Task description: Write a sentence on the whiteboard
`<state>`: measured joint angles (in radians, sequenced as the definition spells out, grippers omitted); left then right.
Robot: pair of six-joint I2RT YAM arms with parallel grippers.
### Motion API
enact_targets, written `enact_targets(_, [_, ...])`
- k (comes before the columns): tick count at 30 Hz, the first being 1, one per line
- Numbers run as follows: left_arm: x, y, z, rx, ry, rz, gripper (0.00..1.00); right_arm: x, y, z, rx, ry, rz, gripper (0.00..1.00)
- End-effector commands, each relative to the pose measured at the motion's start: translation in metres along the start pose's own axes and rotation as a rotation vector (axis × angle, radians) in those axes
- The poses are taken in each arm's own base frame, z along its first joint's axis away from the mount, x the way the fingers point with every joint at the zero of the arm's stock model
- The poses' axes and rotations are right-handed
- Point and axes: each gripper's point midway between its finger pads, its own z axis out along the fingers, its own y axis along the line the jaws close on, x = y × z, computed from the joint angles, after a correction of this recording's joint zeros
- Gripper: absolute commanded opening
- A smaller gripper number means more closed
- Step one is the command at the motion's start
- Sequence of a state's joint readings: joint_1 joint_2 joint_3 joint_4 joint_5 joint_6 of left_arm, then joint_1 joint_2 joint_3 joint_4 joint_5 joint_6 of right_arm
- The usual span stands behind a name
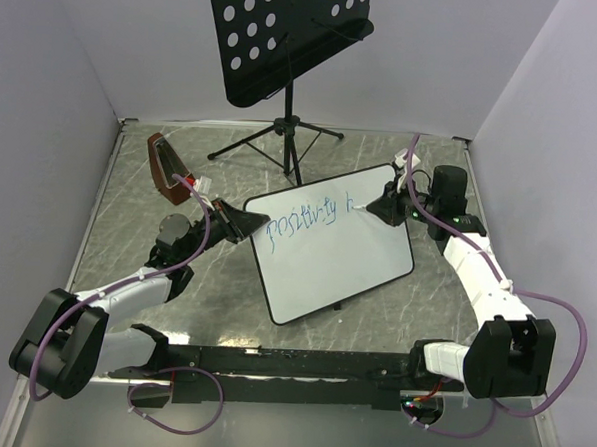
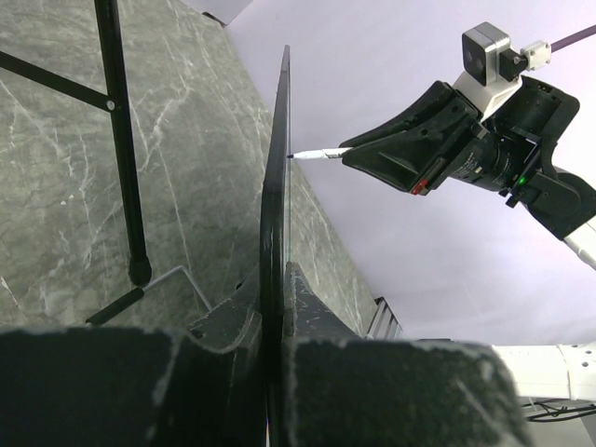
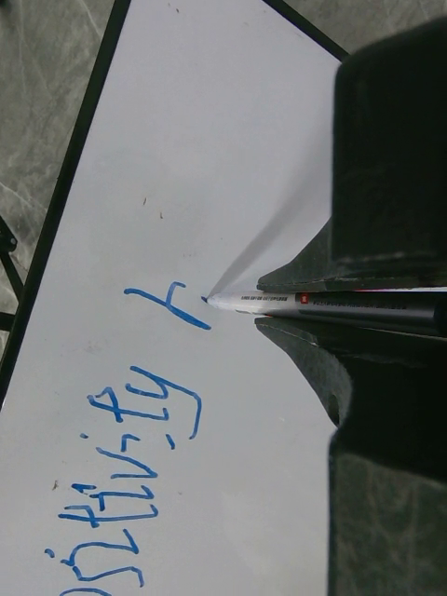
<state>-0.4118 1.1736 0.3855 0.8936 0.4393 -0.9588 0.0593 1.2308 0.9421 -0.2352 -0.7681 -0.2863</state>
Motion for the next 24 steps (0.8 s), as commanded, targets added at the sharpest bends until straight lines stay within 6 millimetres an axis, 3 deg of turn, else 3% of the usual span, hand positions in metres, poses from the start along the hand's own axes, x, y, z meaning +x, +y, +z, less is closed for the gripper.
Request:
enact_targets(1, [-0.021,-0.032,0.002,0.119,-0.069,0.087,0.01,-0.007,0.008,-0.005,-0.017,-0.026,-0.041,0.0])
enact_targets(24, [-0.021,-0.033,0.002,0.123,-0.07,0.089,0.01,-0.005,0.016,0.004,-0.067,-0.007,0.009,0.0])
